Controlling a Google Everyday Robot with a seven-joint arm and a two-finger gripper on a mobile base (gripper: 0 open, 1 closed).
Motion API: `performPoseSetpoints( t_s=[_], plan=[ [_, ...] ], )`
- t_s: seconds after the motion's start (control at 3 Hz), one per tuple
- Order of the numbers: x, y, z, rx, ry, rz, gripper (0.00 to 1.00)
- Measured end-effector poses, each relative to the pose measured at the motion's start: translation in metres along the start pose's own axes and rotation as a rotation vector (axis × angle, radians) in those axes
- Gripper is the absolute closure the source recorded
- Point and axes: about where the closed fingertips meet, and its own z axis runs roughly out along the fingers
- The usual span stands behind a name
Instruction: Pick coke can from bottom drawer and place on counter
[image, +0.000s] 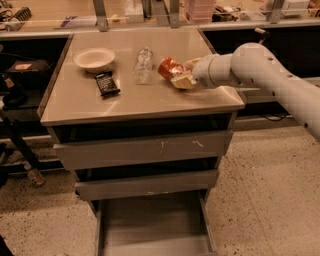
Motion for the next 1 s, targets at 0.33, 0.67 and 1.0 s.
performPoseSetpoints(
  t_s=[0.33,0.67,1.0],
  plan=[
    [0.0000,0.0000,0.0000,0.000,0.000,0.000,0.04],
    [0.0000,0.0001,0.0001,0.000,0.000,0.000,0.00],
    [0.0000,0.0001,0.0001,0.000,0.000,0.000,0.00]
  ],
)
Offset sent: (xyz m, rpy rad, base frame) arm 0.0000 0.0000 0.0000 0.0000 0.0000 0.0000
